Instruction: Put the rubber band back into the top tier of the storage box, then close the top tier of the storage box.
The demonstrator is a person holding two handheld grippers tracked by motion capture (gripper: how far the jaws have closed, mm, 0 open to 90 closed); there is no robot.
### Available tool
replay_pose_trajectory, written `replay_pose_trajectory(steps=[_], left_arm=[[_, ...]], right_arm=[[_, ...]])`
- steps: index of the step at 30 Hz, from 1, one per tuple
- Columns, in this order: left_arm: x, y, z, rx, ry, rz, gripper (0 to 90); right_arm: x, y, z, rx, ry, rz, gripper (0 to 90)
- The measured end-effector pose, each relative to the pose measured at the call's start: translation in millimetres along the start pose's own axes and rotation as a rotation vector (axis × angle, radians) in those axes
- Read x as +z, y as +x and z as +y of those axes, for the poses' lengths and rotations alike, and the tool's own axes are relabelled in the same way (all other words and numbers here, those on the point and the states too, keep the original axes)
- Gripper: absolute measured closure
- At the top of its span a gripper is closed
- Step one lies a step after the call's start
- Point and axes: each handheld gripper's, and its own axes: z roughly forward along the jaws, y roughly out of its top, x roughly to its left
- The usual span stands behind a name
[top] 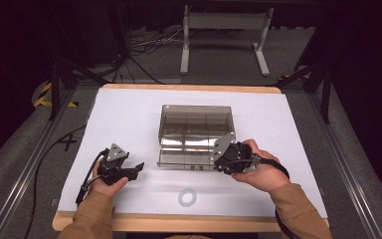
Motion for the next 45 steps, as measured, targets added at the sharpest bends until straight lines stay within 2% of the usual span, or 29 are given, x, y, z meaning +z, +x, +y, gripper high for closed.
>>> replay_pose_trajectory(steps=[8,15,20,26,32,38,45], left_arm=[[3.1,-1.5,3.4,0.006,-0.002,-0.007,29.6],[5.5,-2.8,5.9,0.012,-0.002,-0.012,29.6],[6.3,-2.9,6.9,0.017,-0.002,-0.010,29.6],[5.0,-3.0,6.7,0.012,-0.002,-0.005,29.6],[3.1,-2.6,5.1,0.019,-0.001,0.004,29.5],[2.5,-2.5,3.8,0.010,-0.001,0.007,29.5],[2.0,-2.6,3.7,0.009,0.000,0.009,29.4]], right_arm=[[-10.9,4.4,-0.3,0.016,-0.053,-0.030,78.0],[-19.1,11.5,-3.5,0.051,-0.142,-0.047,77.1],[-19.0,15.5,-7.3,0.089,-0.196,-0.053,77.2],[-15.2,18.2,-10.5,0.114,-0.225,-0.058,77.2],[-12.2,24.1,-14.0,0.151,-0.291,-0.065,77.3],[-7.4,28.4,-14.9,0.166,-0.315,-0.063,77.2],[-6.2,32.1,-10.1,0.157,-0.322,-0.063,77.3]])
